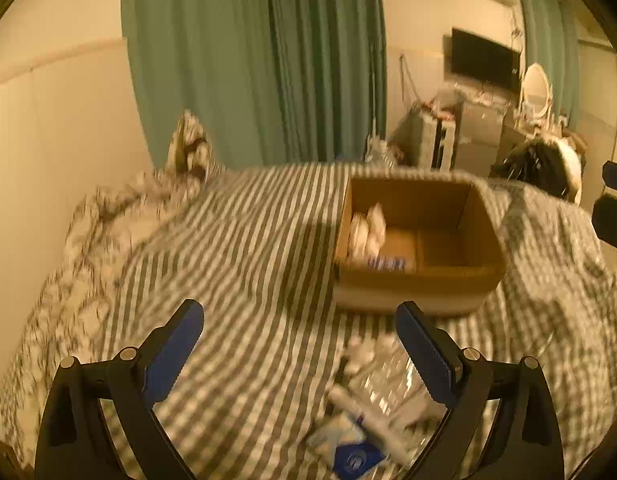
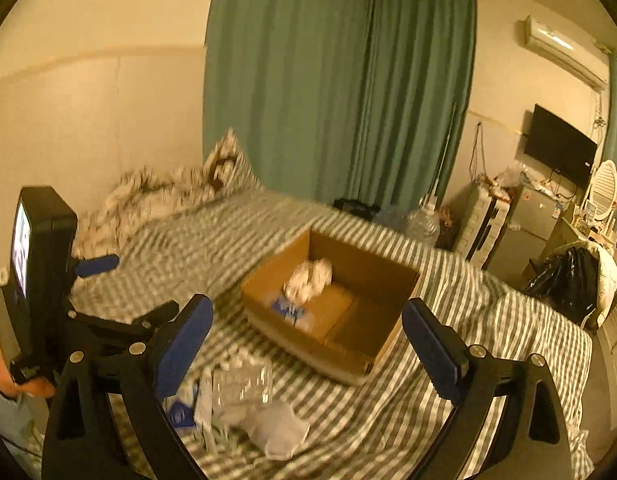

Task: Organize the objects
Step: 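Move both tools back to the remaining items on the sheet, then grasp the blue Vinda tissue pack with the left tool while the right tool grasps the white mesh sock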

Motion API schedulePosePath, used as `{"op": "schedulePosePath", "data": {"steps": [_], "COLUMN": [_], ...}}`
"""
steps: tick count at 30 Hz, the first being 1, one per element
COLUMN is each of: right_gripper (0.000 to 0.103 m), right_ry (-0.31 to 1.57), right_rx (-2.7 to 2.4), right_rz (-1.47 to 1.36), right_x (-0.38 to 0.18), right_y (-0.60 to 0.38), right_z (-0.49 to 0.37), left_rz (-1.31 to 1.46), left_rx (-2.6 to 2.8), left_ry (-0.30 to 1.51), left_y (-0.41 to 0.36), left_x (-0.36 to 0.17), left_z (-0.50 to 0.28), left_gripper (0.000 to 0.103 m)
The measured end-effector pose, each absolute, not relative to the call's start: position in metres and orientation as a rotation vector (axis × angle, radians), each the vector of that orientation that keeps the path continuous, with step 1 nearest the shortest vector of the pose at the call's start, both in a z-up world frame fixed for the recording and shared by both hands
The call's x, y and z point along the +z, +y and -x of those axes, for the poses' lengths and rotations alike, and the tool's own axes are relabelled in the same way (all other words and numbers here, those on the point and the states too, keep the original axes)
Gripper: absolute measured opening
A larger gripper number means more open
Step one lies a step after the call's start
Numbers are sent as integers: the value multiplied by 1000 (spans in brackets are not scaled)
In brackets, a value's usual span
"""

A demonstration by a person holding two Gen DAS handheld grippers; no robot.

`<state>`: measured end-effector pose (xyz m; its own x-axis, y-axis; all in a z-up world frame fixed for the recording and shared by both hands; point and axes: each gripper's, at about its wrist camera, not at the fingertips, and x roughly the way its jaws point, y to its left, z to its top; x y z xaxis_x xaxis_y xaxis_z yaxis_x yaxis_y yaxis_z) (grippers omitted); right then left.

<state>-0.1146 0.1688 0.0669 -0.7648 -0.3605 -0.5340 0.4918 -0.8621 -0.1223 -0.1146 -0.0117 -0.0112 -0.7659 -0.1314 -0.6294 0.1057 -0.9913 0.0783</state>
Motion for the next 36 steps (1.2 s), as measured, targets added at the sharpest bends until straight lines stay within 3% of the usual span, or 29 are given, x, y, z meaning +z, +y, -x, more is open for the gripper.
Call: {"op": "schedulePosePath", "data": {"steps": [13,16,26,27,30,33,35,36], "right_gripper": [96,96,95,94,77,71,65,64], "right_ry": [403,408,478,480,489,497,493,491], "right_rx": [-2415,-2377,-2292,-2290,-2267,-2278,-2285,-2290], "right_rz": [-1111,-1173,-1335,-1345,-1368,-1356,-1350,-1345], "right_x": [-76,-95,-135,-137,-142,-142,-141,-140], "right_y": [170,164,146,145,142,142,143,144], "right_z": [143,149,159,160,160,156,154,152], "left_rz": [-1426,-1434,-1485,-1496,-1551,-1569,-1566,-1573], "left_rx": [-2658,-2677,-2745,-2758,-2793,-2778,-2802,-2821], "left_ry": [-84,-135,18,21,29,-33,-47,-38], "left_y": [-13,-2,0,1,8,15,20,21], "left_x": [-147,-151,-160,-161,-165,-177,-177,-176], "left_z": [87,88,92,92,92,94,92,91], "left_gripper": [99,99,99,99,99,99,95,88]}}
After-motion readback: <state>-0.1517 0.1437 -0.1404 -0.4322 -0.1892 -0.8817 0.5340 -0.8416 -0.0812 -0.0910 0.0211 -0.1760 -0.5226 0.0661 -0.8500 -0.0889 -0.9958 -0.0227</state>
